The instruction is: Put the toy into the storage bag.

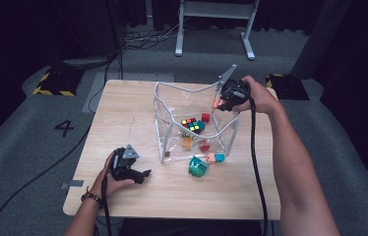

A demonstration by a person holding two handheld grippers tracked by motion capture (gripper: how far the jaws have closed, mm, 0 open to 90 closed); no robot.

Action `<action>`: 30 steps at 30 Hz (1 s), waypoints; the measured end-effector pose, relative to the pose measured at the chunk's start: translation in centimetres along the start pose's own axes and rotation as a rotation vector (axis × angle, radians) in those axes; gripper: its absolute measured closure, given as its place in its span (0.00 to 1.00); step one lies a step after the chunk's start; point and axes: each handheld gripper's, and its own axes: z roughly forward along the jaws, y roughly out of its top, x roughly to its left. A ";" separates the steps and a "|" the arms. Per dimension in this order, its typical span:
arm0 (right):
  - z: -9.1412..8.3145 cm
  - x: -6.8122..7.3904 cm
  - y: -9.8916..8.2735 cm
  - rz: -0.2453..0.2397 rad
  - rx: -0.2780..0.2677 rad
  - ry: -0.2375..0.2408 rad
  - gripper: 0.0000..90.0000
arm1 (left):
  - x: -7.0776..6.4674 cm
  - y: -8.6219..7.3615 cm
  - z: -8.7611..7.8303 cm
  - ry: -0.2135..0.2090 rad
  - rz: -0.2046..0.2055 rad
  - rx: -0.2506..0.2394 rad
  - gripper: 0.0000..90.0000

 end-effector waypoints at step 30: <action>-4.0 1.2 -4.7 0.166 -0.386 -0.074 0.58 | 0.0 0.0 0.0 -0.001 -0.001 0.000 0.08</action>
